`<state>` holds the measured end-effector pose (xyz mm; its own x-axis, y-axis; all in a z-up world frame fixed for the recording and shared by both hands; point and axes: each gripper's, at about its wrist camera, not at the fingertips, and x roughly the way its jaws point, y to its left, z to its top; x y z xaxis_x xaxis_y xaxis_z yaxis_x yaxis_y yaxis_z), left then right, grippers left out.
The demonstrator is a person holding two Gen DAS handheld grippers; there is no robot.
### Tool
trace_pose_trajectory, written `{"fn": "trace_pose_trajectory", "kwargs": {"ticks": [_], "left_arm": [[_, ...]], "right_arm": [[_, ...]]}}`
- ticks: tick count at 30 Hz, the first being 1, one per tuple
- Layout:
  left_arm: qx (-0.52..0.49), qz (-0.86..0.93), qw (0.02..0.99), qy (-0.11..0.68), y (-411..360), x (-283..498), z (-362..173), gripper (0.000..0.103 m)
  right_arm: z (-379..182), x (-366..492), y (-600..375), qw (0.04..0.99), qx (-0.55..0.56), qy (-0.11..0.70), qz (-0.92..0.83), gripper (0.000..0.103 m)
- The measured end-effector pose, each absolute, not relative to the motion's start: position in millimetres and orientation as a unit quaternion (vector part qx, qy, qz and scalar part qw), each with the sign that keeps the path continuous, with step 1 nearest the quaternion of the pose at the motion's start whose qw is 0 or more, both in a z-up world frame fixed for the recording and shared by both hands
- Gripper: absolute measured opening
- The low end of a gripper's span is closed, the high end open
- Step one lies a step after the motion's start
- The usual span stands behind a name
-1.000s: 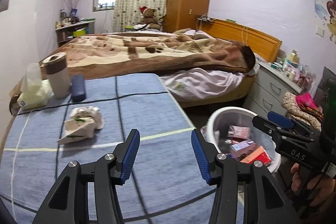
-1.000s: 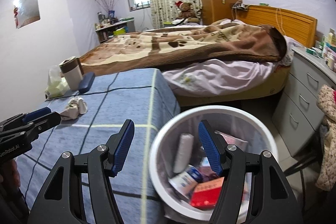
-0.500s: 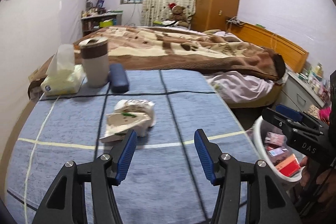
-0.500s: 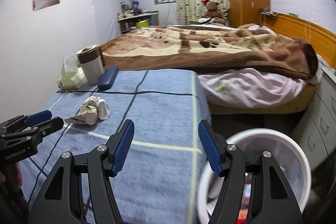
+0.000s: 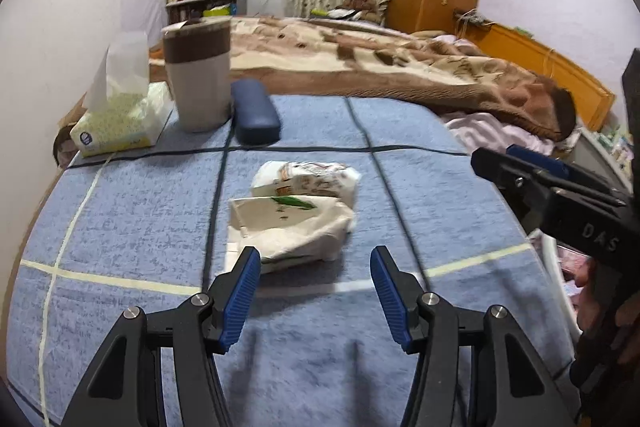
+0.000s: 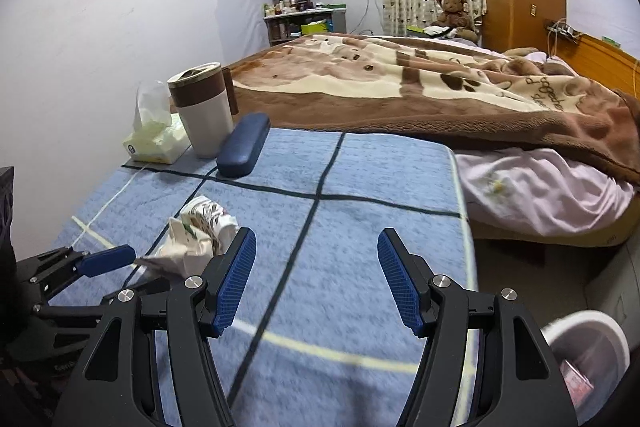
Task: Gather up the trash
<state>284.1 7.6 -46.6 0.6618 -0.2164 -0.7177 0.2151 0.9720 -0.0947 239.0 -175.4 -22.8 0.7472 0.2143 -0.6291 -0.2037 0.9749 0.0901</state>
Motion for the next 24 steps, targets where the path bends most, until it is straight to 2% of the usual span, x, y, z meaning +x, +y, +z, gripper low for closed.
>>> {"fn": "trace_pose_trajectory", "kwargs": {"ticks": [9,17,24], "left_arm": [[0.006,-0.121,0.901,0.417,21,308,-64,0.057],[0.013,-0.065,0.905,0.421,70,322,-68,0.057],[-0.022,-0.06,0.907,0.416,97,325,-62,0.057]], "right_arm": [[-34,266,-158,0.925,0.022,0.357,0.126,0.065],[-41,276,-138,0.916,0.008,0.372,0.148,0.065],[-50,283,-120,0.903,0.003,0.39,0.183,0.065]]}}
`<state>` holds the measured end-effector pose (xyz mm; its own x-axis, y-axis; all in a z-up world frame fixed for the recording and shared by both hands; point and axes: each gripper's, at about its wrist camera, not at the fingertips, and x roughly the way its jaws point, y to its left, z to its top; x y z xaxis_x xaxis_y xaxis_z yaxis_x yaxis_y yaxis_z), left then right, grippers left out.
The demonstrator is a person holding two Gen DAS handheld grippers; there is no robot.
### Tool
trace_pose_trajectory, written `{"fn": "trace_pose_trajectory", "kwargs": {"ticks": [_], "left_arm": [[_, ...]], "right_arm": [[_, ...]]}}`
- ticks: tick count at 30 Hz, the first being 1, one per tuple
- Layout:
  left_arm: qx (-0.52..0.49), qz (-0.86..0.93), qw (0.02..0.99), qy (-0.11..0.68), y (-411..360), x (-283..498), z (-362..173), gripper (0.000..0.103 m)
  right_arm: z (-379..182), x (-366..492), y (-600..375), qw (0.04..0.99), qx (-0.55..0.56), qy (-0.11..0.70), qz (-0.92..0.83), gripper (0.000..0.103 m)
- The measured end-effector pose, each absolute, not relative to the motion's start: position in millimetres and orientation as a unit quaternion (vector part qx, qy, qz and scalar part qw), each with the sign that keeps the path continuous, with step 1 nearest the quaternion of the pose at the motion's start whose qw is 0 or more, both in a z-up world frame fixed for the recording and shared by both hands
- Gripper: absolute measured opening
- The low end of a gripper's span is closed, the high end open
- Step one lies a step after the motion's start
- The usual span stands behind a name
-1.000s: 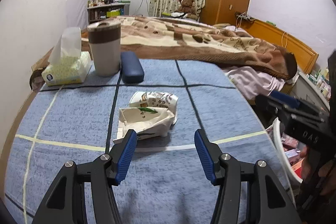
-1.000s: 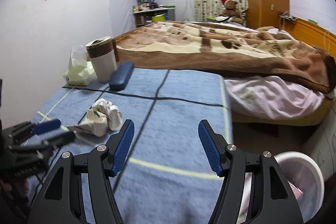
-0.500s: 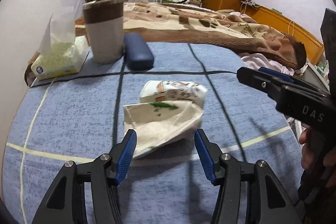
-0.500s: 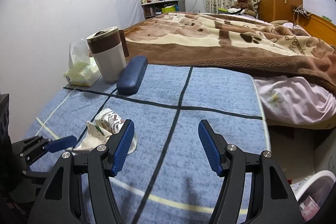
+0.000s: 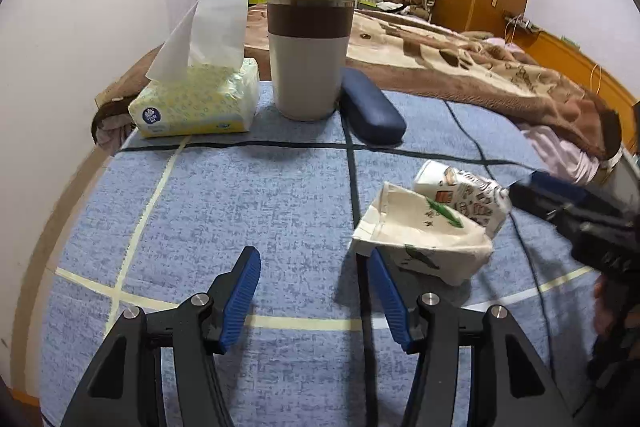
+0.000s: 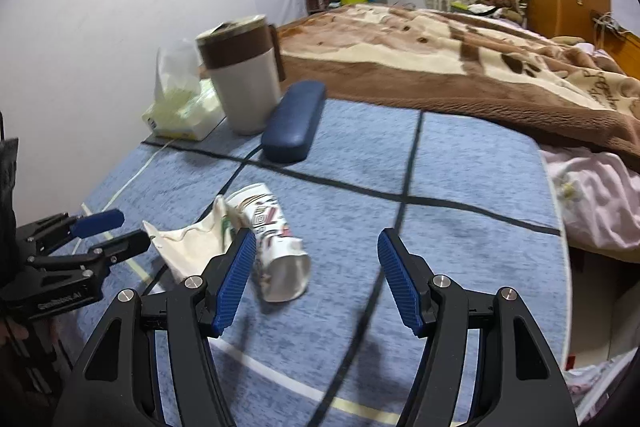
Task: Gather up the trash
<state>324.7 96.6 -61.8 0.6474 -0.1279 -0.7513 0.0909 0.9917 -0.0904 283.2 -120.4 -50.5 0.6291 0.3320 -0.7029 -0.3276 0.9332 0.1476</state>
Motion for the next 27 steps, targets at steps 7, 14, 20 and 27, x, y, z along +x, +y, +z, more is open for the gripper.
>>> {"fn": "trace_pose_trajectory", "kwargs": {"ticks": [7,14,20,27], "left_arm": [[-0.053,-0.101,0.907,0.406,84,319,-53,0.057],[-0.094,-0.117,0.896,0.418,70,327,-56,0.063],[-0.122,-0.099,0.887,0.435,55,339,-62,0.065],[-0.119,-0.058,0.883,0.45,35,353,-73,0.065]], "right_arm": [[-64,299,-107,0.886,-0.013,0.418,0.199,0.045],[-65,298,-121,0.888,0.011,0.415,0.2,0.028],[-62,289,-129,0.905,-0.033,0.398,0.146,0.028],[-59,281,-153,0.91,-0.026,0.392,0.13,0.028]]}}
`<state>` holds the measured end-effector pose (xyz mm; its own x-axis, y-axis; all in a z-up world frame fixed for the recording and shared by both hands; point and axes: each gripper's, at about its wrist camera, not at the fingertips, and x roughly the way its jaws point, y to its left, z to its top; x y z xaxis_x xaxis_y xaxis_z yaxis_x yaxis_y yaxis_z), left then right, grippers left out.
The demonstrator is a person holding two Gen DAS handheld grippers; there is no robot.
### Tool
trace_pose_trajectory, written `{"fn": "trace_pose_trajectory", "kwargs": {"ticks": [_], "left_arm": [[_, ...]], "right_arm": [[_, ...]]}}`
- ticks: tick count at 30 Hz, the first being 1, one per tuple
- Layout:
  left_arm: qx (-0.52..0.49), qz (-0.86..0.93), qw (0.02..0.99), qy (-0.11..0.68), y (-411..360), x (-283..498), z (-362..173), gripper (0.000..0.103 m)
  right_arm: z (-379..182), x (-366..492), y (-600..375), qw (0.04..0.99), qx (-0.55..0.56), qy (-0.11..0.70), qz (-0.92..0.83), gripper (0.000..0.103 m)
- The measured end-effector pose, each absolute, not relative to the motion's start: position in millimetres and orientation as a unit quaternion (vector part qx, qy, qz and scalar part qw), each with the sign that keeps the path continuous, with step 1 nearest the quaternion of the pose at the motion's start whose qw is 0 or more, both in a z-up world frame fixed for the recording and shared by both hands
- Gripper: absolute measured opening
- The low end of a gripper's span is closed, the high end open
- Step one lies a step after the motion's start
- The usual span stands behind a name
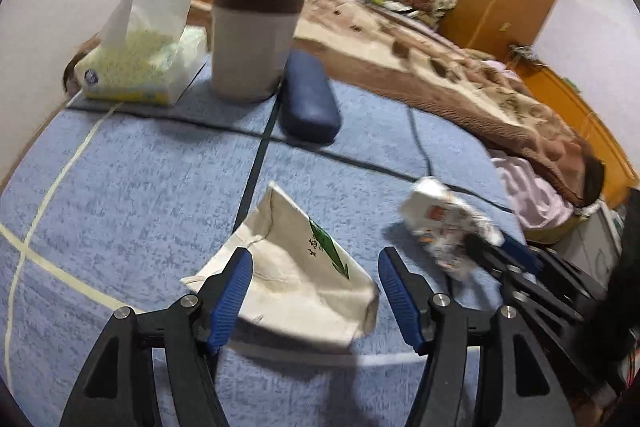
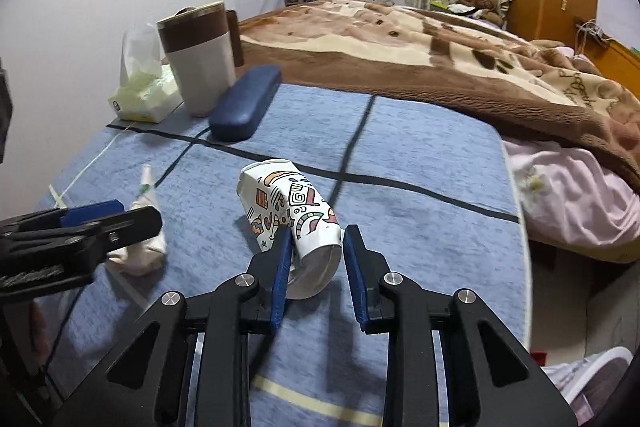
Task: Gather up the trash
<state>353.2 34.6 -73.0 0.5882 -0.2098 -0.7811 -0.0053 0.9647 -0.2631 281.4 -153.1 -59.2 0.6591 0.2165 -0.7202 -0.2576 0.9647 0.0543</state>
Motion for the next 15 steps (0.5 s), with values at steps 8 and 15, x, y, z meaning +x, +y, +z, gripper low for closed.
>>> {"fn": "trace_pose_trajectory", "kwargs": {"ticks": [8,15], "left_arm": [[-0.099,-0.025,0.886,0.451,29,352,-80,0.064],[-0.088,-0.05,0.898,0.429,28,339,-71,0.023]], "right_arm": [[-61,278,-160,0.911,-0.01,0.39,0.134,0.027],[-55,268,-160,0.915,-0.01,0.379,0.137,0.027]]}}
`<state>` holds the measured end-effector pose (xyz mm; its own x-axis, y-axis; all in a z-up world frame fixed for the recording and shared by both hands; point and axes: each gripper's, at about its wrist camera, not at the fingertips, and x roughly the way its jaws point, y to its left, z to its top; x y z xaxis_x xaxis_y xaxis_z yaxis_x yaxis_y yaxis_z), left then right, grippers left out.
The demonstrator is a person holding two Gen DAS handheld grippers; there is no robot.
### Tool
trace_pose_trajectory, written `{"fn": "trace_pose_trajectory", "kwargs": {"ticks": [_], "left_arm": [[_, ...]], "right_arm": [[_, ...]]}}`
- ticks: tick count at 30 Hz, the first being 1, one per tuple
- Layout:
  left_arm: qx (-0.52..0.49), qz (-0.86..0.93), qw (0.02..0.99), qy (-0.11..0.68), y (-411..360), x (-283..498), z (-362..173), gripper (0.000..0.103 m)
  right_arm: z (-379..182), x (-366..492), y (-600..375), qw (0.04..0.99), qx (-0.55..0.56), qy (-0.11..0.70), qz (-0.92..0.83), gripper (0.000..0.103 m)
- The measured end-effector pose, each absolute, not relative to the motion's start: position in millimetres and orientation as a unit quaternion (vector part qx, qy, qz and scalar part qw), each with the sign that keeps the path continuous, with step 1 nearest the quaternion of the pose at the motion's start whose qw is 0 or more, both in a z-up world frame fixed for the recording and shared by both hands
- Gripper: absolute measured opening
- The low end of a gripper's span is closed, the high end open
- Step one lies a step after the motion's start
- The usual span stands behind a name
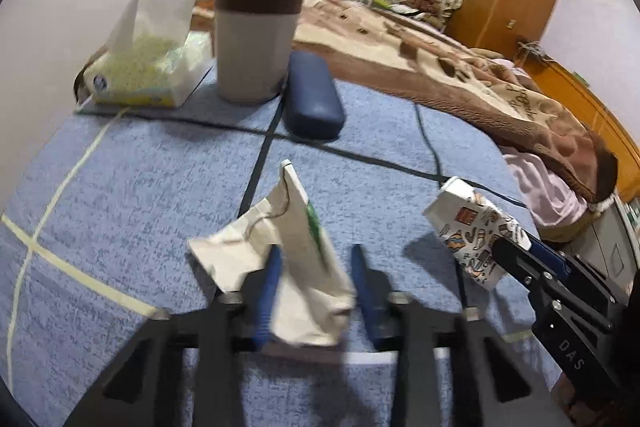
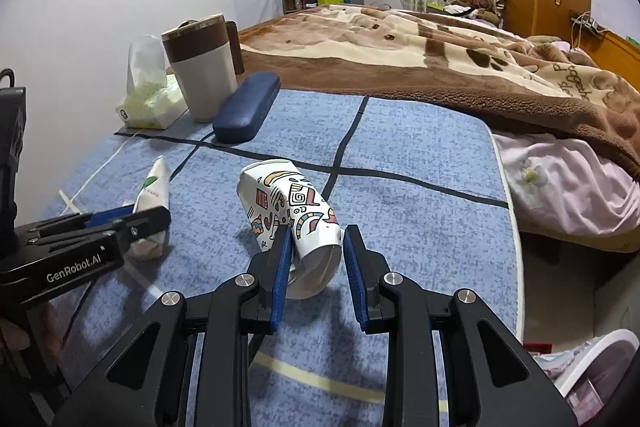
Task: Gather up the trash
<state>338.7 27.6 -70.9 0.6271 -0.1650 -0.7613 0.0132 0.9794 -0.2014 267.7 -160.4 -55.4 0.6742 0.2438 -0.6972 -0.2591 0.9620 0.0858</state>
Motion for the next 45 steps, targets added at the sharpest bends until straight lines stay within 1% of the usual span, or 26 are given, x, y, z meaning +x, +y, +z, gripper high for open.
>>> {"fn": "trace_pose_trajectory", "kwargs": {"ticks": [1,3,10,23,25,28,32,33,35,36,37,45], "left_arm": [[-0.081,-0.049,0.899,0.428,26,338,-70,0.022],[-0.075,-0.056,0.9,0.425,24,333,-69,0.017],[-0.073,-0.08,0.902,0.418,20,313,-63,0.015],[-0.046,-0.125,0.915,0.381,-5,260,-27,0.015],[-0.038,-0.12,0.917,0.379,-8,254,-28,0.015],[-0.057,-0.119,0.911,0.391,0,247,-36,0.015],[-0.043,-0.106,0.909,0.4,5,240,-46,0.016],[-0.038,-0.101,0.911,0.398,5,239,-47,0.018],[-0.028,-0.085,0.912,0.4,8,241,-50,0.038],[-0.039,-0.08,0.911,0.403,11,245,-51,0.059],[-0.048,-0.08,0.911,0.402,14,247,-51,0.067],[-0.091,-0.057,0.893,0.437,23,289,-69,0.067]], "right_arm": [[-54,265,-161,0.916,-0.011,0.377,0.137,0.027],[-53,261,-163,0.917,-0.009,0.375,0.134,0.027],[-45,243,-168,0.923,-0.001,0.366,0.121,0.027],[-22,200,-189,0.937,0.029,0.333,0.096,0.027],[-20,195,-191,0.938,0.03,0.332,0.093,0.027],[-19,188,-192,0.94,0.029,0.328,0.09,0.027],[-20,185,-191,0.939,0.028,0.33,0.092,0.027],[-21,183,-191,0.939,0.028,0.33,0.093,0.027],[-22,183,-191,0.939,0.03,0.33,0.094,0.028],[-22,184,-191,0.938,0.032,0.331,0.094,0.028],[-22,185,-191,0.938,0.034,0.331,0.095,0.028],[-28,196,-191,0.935,0.035,0.339,0.097,0.028]]}}
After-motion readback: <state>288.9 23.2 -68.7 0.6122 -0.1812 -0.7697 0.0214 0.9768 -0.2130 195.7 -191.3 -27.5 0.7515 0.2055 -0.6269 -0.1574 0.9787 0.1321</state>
